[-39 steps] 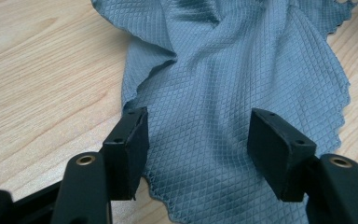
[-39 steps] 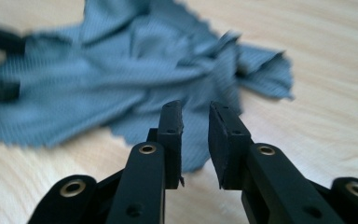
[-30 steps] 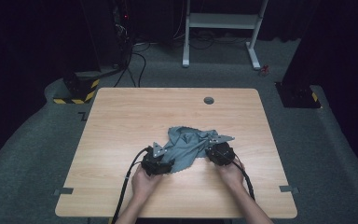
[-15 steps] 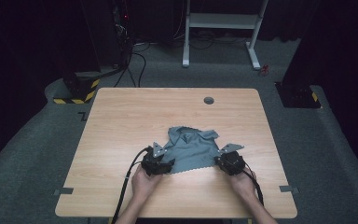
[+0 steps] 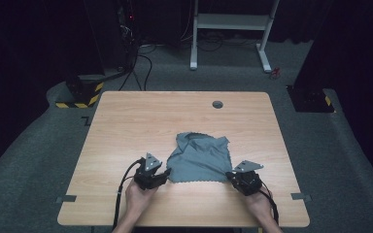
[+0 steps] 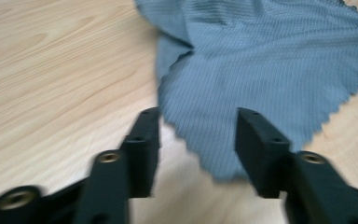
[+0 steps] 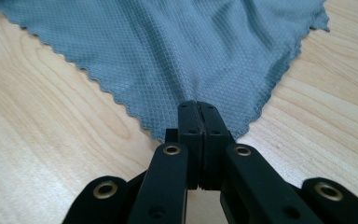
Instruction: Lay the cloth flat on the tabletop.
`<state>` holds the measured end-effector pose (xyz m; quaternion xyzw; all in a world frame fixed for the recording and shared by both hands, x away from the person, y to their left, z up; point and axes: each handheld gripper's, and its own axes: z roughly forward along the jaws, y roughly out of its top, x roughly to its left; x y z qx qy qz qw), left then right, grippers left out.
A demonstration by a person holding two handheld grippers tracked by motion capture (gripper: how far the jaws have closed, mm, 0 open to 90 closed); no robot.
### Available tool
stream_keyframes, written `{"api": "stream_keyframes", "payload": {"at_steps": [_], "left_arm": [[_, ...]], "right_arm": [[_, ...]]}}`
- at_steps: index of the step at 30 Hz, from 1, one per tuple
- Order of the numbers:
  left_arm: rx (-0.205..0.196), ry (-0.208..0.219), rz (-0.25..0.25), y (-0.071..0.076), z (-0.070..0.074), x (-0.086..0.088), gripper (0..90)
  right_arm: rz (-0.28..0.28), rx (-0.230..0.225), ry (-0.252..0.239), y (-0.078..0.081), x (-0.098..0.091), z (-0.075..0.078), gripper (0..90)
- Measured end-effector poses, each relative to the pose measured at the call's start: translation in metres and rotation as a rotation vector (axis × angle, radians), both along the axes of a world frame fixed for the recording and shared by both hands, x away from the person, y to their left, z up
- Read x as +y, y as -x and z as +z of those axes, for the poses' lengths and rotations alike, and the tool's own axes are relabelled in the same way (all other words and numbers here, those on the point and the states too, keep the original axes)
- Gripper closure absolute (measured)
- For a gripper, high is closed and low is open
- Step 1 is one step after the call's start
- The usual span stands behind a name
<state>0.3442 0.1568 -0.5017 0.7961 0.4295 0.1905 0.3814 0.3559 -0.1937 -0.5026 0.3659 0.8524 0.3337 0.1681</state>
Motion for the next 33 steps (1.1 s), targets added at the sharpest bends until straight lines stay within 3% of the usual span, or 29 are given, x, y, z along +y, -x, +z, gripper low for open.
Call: {"api": "stream_keyframes", "payload": {"at_steps": [2,5,11,15,21,26,29,33], "left_arm": [[-0.002,-0.021,-0.004,0.005,-0.002,0.002,60.1],[0.03,-0.016,-0.015,0.004,-0.008,-0.001,59.7],[0.02,-0.025,-0.082,0.008,-0.009,-0.018,52.4],[0.03,-0.038,-0.093,0.009,-0.014,-0.022,50.5],[0.024,-0.075,-0.085,0.007,-0.018,-0.024,69.1],[0.03,-0.091,-0.068,0.004,-0.016,-0.021,86.8],[0.035,-0.108,-0.084,0.004,-0.014,-0.022,89.3],[0.015,-0.084,-0.105,0.01,-0.008,-0.018,89.4]], "right_arm": [[0.003,-0.001,0.007,0.002,0.001,-0.002,89.4],[0.0,0.011,0.003,0.001,0.0,-0.009,89.1],[-0.022,-0.011,-0.006,0.008,-0.004,-0.01,80.3],[-0.035,-0.011,-0.027,0.013,-0.012,-0.01,78.8],[-0.03,-0.007,-0.021,0.017,-0.011,-0.014,78.6],[-0.011,-0.021,0.011,0.015,-0.009,-0.014,89.0],[0.005,-0.034,0.037,0.018,-0.008,-0.013,89.5],[0.015,-0.043,0.039,0.023,-0.009,-0.01,89.5]]}}
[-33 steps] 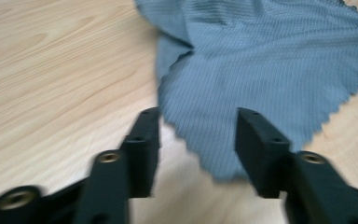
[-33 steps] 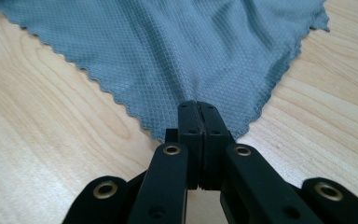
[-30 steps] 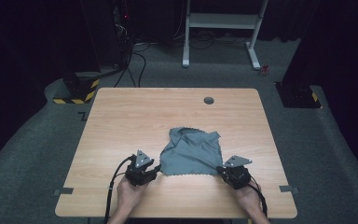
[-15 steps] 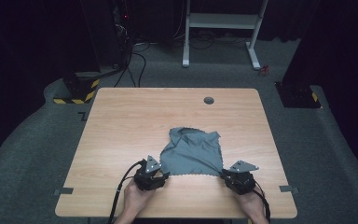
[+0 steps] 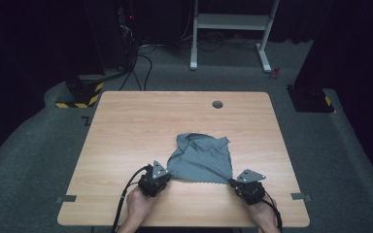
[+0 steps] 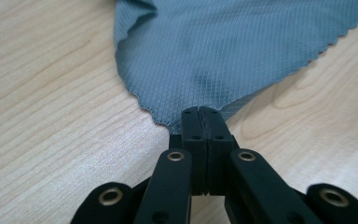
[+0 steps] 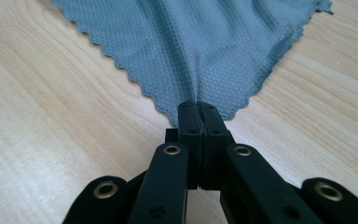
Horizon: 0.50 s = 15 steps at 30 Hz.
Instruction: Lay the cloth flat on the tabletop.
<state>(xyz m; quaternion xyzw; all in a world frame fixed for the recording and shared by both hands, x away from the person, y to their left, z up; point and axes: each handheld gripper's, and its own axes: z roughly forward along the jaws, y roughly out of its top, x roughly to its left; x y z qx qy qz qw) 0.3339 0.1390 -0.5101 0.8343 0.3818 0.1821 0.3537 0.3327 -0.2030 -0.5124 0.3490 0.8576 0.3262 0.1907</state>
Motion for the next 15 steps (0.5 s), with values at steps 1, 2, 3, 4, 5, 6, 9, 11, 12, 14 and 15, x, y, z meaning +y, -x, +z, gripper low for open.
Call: {"api": "stream_keyframes", "payload": {"at_steps": [1,2,3,4,5,6,9,11,12,14,15], "left_arm": [[-0.005,0.004,-0.009,0.002,0.002,0.002,89.4],[-0.009,0.012,-0.013,0.005,0.002,0.003,89.3],[-0.012,0.013,-0.017,0.008,0.003,0.005,89.3],[-0.013,0.011,-0.019,0.01,0.003,0.006,89.2],[-0.014,0.007,-0.023,0.012,0.003,0.007,89.2],[-0.016,0.002,-0.026,0.015,0.002,0.008,89.2],[-0.011,0.003,-0.036,0.023,0.001,0.009,89.1],[-0.01,-0.003,-0.048,0.027,-0.001,0.011,89.0],[-0.006,-0.004,-0.051,0.03,-0.002,0.011,88.9],[-0.003,-0.01,-0.06,0.035,-0.003,0.011,88.7],[-0.002,-0.014,-0.061,0.037,-0.004,0.011,88.7]], "right_arm": [[0.005,0.0,-0.005,0.001,-0.001,0.001,89.5],[0.008,0.001,-0.007,0.003,-0.001,0.002,89.5],[0.015,-0.001,-0.004,0.005,0.0,0.003,89.5],[0.02,0.001,-0.001,0.006,0.0,0.004,89.5],[0.026,0.002,0.001,0.008,0.001,0.004,89.4],[0.029,0.007,0.001,0.009,0.002,0.003,89.5],[0.039,0.018,-0.007,0.014,0.002,0.003,89.4],[0.04,0.024,-0.009,0.019,0.002,0.003,89.4],[0.045,0.026,-0.006,0.021,0.002,0.003,89.4],[0.054,0.026,0.001,0.025,0.002,0.002,89.4],[0.056,0.03,0.002,0.027,0.002,0.002,89.4]]}}
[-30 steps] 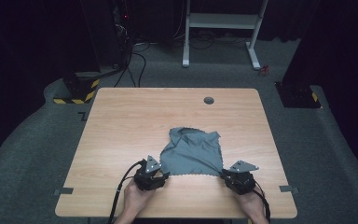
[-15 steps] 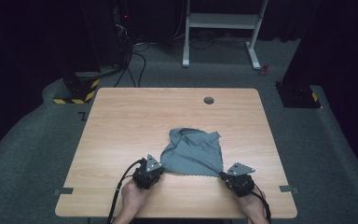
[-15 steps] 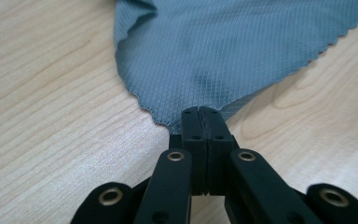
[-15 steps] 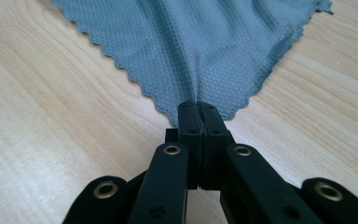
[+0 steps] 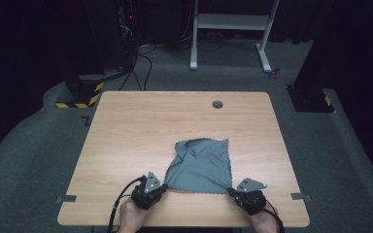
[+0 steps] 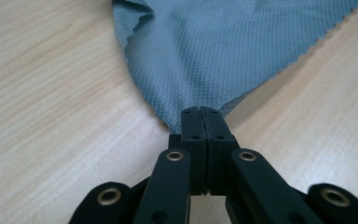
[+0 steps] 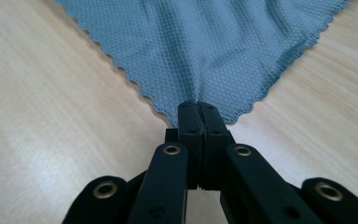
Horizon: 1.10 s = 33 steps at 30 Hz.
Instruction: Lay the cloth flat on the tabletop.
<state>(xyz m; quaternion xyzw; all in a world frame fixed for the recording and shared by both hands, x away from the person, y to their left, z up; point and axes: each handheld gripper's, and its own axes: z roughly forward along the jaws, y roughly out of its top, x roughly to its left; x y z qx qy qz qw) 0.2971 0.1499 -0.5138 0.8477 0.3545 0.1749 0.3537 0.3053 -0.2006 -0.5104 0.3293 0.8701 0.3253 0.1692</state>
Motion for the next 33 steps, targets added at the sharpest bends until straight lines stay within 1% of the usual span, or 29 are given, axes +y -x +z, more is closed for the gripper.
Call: {"api": "stream_keyframes", "payload": {"at_steps": [1,3,6,7,8,9,10,12,14,15,16,17,19,20,21,22,25,26,27,30,32,33], "left_arm": [[0.003,-0.003,-0.001,0.002,-0.001,0.0,88.6],[0.013,0.005,0.002,0.006,-0.002,0.0,88.7],[0.013,-0.002,-0.002,0.01,-0.004,-0.001,88.2],[0.018,0.008,-0.001,0.011,-0.004,-0.001,86.6],[0.025,0.022,0.001,0.011,-0.004,0.0,83.5],[0.024,0.035,0.003,0.01,-0.003,0.002,79.7],[0.032,0.064,0.007,0.009,-0.002,0.003,75.4],[0.038,0.129,0.029,0.006,0.004,0.007,67.1],[0.023,0.137,0.042,0.0,0.012,0.007,63.0],[0.013,0.133,0.046,-0.005,0.015,0.006,61.6],[0.017,0.131,0.051,-0.011,0.018,0.004,60.4],[0.019,0.124,0.06,-0.018,0.019,0.002,59.4],[0.022,0.109,0.097,-0.035,0.02,-0.003,57.9],[0.031,0.109,0.105,-0.044,0.021,-0.005,57.1],[0.031,0.105,0.117,-0.052,0.021,-0.007,56.5],[0.032,0.11,0.128,-0.06,0.022,-0.008,55.8],[0.052,0.124,0.169,-0.083,0.024,-0.011,54.6],[0.059,0.122,0.178,-0.09,0.025,-0.012,54.2],[0.068,0.132,0.189,-0.097,0.026,-0.013,54.1],[0.086,0.148,0.203,-0.113,0.026,-0.016,54.1],[0.098,0.144,0.211,-0.122,0.025,-0.018,54.6],[0.1,0.15,0.218,-0.125,0.024,-0.02,55.3]], "right_arm": [[0.006,0.0,0.002,0.002,0.0,0.0,89.4],[0.009,0.007,0.001,0.005,0.0,0.0,89.2],[0.006,0.008,0.005,0.008,0.0,0.0,87.9],[0.01,0.008,0.002,0.008,-0.001,0.0,86.1],[0.008,0.013,-0.011,0.008,-0.001,-0.001,83.5],[0.004,0.021,-0.035,0.007,-0.002,-0.001,81.1],[-0.003,0.025,-0.064,0.006,-0.004,0.0,78.5],[-0.006,0.033,-0.135,0.001,-0.007,0.003,76.5],[-0.014,0.009,-0.155,-0.006,-0.008,0.008,75.4],[-0.02,0.001,-0.157,-0.012,-0.007,0.01,75.2],[-0.03,-0.003,-0.158,-0.019,-0.006,0.01,75.2],[-0.041,-0.009,-0.147,-0.026,-0.004,0.009,75.1],[-0.073,-0.01,-0.137,-0.042,0.0,0.002,74.0],[-0.092,-0.009,-0.13,-0.048,0.002,-0.002,72.9],[-0.11,-0.007,-0.121,-0.054,0.004,-0.004,71.6],[-0.12,-0.015,-0.111,-0.057,0.007,-0.006,70.4],[-0.136,-0.015,-0.089,-0.063,0.011,-0.01,69.0],[-0.135,-0.023,-0.092,-0.064,0.012,-0.011,68.8],[-0.137,-0.027,-0.095,-0.064,0.012,-0.011,68.6],[-0.14,-0.039,-0.09,-0.063,0.012,-0.012,67.1],[-0.145,-0.042,-0.086,-0.062,0.012,-0.012,66.5],[-0.145,-0.044,-0.083,-0.062,0.013,-0.012,66.4]]}}
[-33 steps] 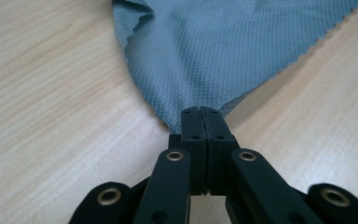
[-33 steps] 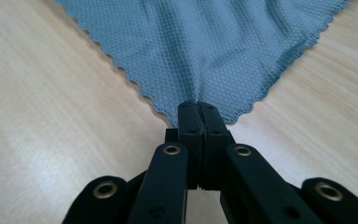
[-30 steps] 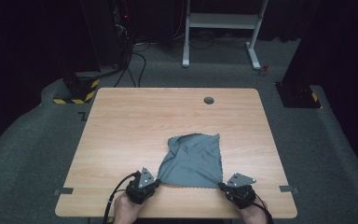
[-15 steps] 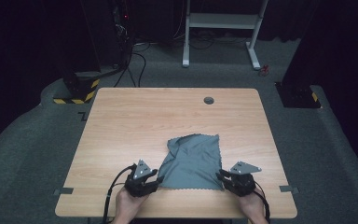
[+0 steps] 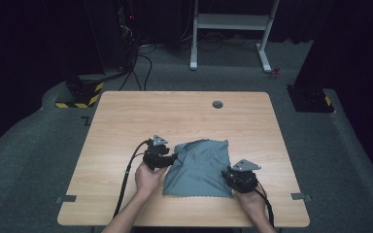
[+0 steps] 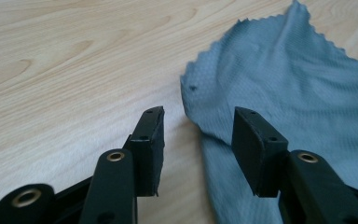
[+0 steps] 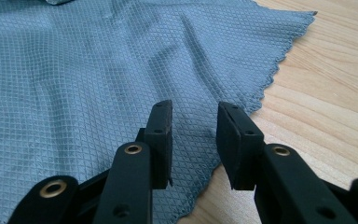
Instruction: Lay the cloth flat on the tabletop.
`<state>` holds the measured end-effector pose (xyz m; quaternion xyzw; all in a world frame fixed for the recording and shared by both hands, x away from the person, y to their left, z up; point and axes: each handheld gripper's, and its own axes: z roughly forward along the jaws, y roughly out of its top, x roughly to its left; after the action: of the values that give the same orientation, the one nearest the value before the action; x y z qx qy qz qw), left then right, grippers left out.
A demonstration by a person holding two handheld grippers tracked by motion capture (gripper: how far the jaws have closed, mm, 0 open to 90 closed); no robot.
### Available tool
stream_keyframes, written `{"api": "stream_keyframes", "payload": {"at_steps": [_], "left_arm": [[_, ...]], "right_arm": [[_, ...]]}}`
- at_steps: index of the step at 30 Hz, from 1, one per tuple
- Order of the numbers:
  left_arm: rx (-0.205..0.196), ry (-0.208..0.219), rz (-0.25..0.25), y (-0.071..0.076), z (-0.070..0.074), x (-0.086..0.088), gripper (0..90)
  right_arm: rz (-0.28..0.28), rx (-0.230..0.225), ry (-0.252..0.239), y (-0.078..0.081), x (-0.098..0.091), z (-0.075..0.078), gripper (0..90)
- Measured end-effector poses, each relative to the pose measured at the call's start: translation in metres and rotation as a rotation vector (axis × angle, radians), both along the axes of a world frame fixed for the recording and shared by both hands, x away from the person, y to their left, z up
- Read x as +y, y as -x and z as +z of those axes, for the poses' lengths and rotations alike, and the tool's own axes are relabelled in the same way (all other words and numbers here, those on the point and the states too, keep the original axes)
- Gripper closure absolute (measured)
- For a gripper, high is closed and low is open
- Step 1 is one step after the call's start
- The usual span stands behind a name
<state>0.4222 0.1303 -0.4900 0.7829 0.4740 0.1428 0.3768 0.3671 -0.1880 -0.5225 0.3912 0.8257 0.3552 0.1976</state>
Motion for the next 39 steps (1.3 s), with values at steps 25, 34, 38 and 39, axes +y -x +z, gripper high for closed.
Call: {"api": "stream_keyframes", "payload": {"at_steps": [25,34,38,39], "left_arm": [[0.012,-0.054,0.053,-0.052,0.005,0.012,89.1],[0.023,-0.094,0.081,-0.062,-0.005,0.019,89.0],[0.033,-0.116,0.091,-0.066,-0.012,0.02,88.9],[0.037,-0.124,0.092,-0.066,-0.014,0.019,88.9]], "right_arm": [[-0.017,0.002,-0.003,0.0,0.0,0.0,62.2],[-0.023,-0.009,0.01,0.001,0.001,0.0,61.1],[-0.024,-0.005,0.006,0.0,0.0,0.0,61.0],[-0.024,-0.006,0.007,0.001,0.001,0.0,61.0]]}}
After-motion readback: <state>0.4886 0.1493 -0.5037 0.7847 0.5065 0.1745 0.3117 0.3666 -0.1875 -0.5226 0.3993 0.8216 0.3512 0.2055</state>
